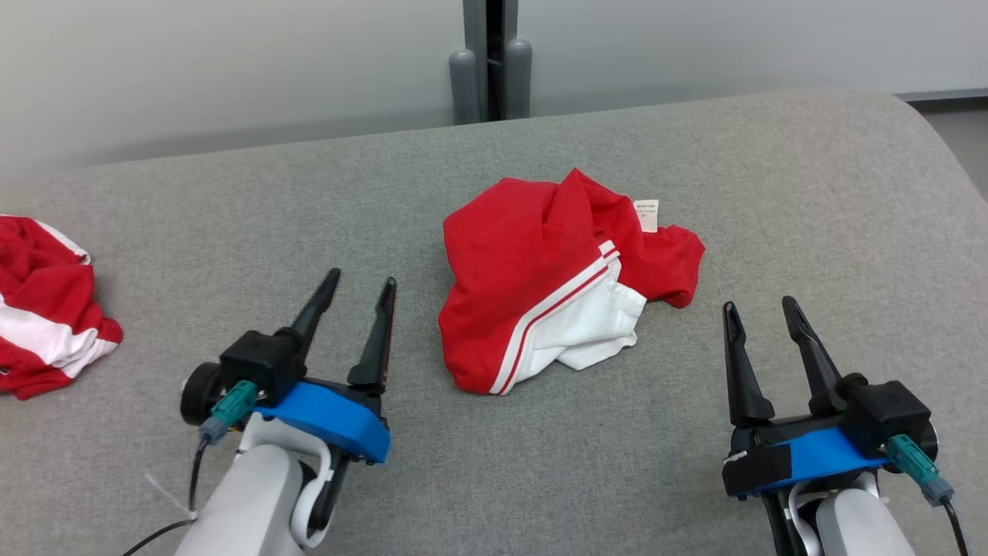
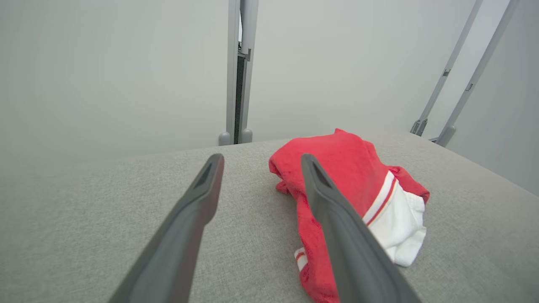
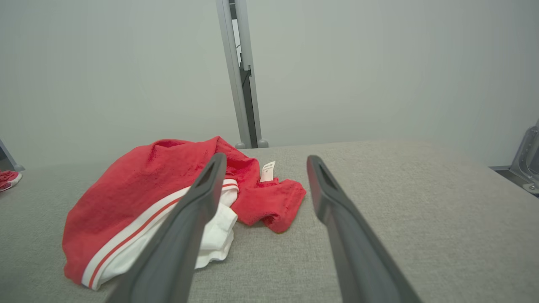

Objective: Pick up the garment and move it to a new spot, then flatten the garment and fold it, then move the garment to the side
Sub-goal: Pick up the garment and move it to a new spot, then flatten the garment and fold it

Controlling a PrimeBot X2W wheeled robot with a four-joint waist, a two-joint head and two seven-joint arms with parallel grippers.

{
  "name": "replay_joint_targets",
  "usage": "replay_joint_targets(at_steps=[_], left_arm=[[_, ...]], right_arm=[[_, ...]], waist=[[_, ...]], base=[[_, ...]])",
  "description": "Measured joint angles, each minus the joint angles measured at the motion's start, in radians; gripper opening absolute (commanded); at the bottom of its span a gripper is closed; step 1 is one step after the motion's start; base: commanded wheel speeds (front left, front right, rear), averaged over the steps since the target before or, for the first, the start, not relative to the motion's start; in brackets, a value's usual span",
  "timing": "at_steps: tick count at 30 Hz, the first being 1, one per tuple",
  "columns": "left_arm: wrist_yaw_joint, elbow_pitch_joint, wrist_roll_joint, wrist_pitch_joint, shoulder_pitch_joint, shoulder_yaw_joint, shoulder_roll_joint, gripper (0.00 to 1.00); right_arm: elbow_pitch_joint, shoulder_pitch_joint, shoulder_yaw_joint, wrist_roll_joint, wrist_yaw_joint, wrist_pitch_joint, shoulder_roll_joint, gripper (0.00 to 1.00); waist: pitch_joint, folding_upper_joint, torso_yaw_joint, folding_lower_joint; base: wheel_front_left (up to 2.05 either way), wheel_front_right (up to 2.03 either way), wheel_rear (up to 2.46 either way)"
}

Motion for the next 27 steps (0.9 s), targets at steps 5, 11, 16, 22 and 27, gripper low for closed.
replay_joint_targets(at_steps=[5, 11, 16, 22, 27], left_arm=[[0.034, -0.120, 0.035, 0.000, 0.070, 0.110, 0.040, 1.00], [0.043, -0.223, 0.087, 0.000, 0.172, 0.235, 0.055, 1.00], [0.034, -0.266, 0.130, 0.000, 0.254, 0.309, 0.042, 1.00], [0.010, -0.268, 0.169, 0.000, 0.320, 0.365, 0.012, 1.00], [-0.011, -0.247, 0.198, 0.000, 0.340, 0.386, -0.007, 1.00]], right_arm=[[-0.007, 0.011, 0.003, -0.010, 0.000, 0.000, 0.000, 1.00], [-0.024, 0.023, 0.002, -0.025, 0.000, 0.000, 0.000, 1.00], [-0.036, 0.047, 0.000, -0.031, 0.000, 0.000, 0.000, 1.00], [-0.042, 0.082, -0.001, -0.043, 0.000, 0.000, 0.000, 1.00], [-0.033, 0.095, 0.001, -0.043, 0.000, 0.000, 0.000, 1.00]], waist=[[-0.031, 0.0000, 0.030, 0.0000], [-0.065, 0.0000, 0.044, 0.0000], [-0.089, 0.0000, 0.044, 0.0000], [-0.105, 0.0000, 0.042, 0.0000], [-0.112, 0.0000, 0.038, 0.0000]], base=[[0.00, 0.00, 0.00], [0.00, 0.00, 0.00], [0.00, 0.00, 0.00], [0.00, 0.00, 0.00], [0.00, 0.00, 0.00]])
